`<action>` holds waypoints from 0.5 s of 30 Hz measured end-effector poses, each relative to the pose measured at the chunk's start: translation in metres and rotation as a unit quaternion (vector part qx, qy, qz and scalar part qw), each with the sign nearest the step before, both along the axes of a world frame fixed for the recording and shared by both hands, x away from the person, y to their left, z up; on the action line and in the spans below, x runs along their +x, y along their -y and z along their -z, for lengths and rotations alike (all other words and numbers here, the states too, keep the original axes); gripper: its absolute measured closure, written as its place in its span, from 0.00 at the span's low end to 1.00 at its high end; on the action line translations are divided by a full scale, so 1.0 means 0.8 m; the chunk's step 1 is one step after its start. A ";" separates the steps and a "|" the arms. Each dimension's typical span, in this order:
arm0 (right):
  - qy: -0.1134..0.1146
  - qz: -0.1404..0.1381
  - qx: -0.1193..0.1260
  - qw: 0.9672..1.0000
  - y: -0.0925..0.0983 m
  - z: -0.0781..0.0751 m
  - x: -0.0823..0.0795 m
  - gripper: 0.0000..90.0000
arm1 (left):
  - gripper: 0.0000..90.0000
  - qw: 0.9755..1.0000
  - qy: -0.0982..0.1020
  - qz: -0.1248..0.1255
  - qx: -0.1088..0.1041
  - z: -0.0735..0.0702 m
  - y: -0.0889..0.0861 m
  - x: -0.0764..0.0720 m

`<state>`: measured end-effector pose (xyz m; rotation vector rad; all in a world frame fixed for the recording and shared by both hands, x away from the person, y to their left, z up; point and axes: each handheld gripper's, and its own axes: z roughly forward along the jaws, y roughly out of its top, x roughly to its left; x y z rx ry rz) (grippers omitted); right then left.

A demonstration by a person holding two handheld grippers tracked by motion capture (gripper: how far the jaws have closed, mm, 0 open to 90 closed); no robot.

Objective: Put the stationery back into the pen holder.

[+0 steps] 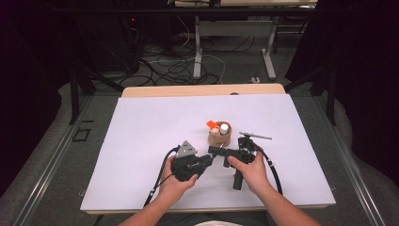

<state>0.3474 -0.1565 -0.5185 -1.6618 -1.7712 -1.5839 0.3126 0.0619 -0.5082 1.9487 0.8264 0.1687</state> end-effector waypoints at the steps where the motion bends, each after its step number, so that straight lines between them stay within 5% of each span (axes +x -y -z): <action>1: -0.001 0.002 0.008 1.000 -0.001 0.000 0.000 0.66 | 0.89 1.000 0.000 0.001 -0.002 0.000 0.000 0.000; 15: -0.013 0.000 0.002 1.000 -0.002 0.003 0.001 0.80 | 0.89 1.000 0.002 0.004 -0.003 0.000 0.001 -0.001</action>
